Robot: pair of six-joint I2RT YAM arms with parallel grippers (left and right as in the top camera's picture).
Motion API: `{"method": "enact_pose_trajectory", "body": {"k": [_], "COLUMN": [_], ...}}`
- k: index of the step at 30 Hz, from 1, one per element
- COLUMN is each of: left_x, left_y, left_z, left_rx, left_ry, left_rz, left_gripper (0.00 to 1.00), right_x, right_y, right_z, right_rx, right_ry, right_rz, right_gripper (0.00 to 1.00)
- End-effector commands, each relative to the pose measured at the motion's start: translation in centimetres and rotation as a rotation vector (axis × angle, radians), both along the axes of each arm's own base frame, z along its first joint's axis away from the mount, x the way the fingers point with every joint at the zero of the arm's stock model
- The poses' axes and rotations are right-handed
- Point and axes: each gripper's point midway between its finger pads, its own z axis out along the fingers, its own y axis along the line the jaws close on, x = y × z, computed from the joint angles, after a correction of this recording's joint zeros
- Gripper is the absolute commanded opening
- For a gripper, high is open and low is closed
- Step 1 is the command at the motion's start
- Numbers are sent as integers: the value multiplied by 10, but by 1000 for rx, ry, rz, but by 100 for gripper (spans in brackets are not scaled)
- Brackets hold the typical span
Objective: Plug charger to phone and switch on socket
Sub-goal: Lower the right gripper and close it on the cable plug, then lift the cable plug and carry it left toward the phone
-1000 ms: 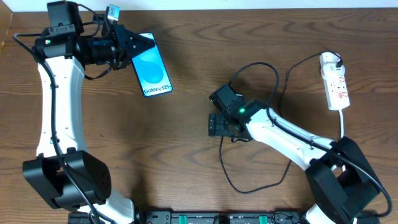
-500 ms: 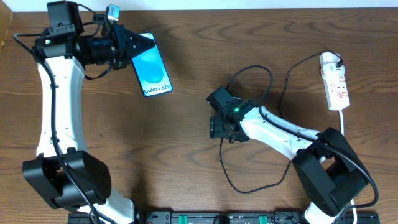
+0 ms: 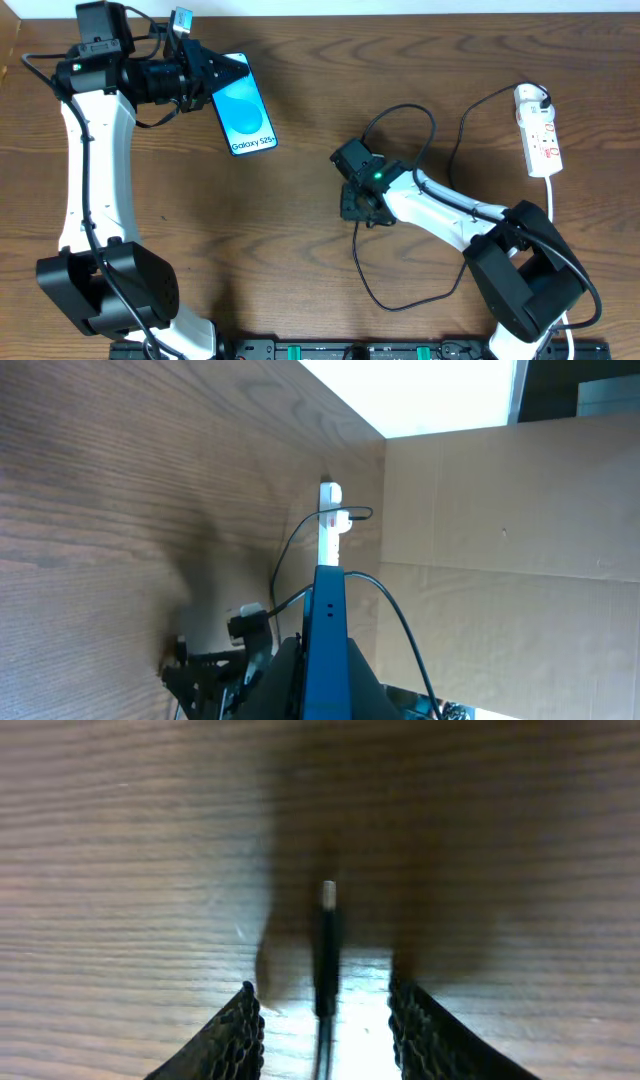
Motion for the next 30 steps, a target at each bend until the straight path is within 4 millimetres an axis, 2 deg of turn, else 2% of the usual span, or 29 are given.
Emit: {"method": "enact_pose_trajectory", "body": {"k": [1,4,7,13,18,22,23,24,26,30], "left_x": [-4,-4,-4,-4,-4,-4,-4,-4,-4,-4], "left_y": [0,0,0,0,0,0,0,0,0,-1], "left_z": [2,2,2,2,2,2,3,3,3,4], "left_rx": [-15,-15,-15,-16,-16,-16,-16,-16,-16,-24], "left_ry": [-4,-4,-4,-4,-4,-4,-4,-4,-4,-6], "left_rz": [-7,-7,-7,-7,-7,-7,-7,-7,-7,-11], "left_gripper": [7,8,7,7,7,8,7,7,7,7], "right_x": [3,3,3,3,-7,-19,-24,-26,-33,-37], "right_y": [2,2,2,3,12,35,54,64,89,112], "right_z": [-2,-4,-8,-10,-9,-2,9,16,44,100], "right_rx": [-8,-10,-14,-16,39,183,318,394,627,979], "right_ry": [-5,-4,2,8,64,134,155,158,158,130], "right_rz": [-1,0,-1,0,25,138,244,306,467,641], "right_gripper": [41,38,16,1,1,1,1,1,1,1]}}
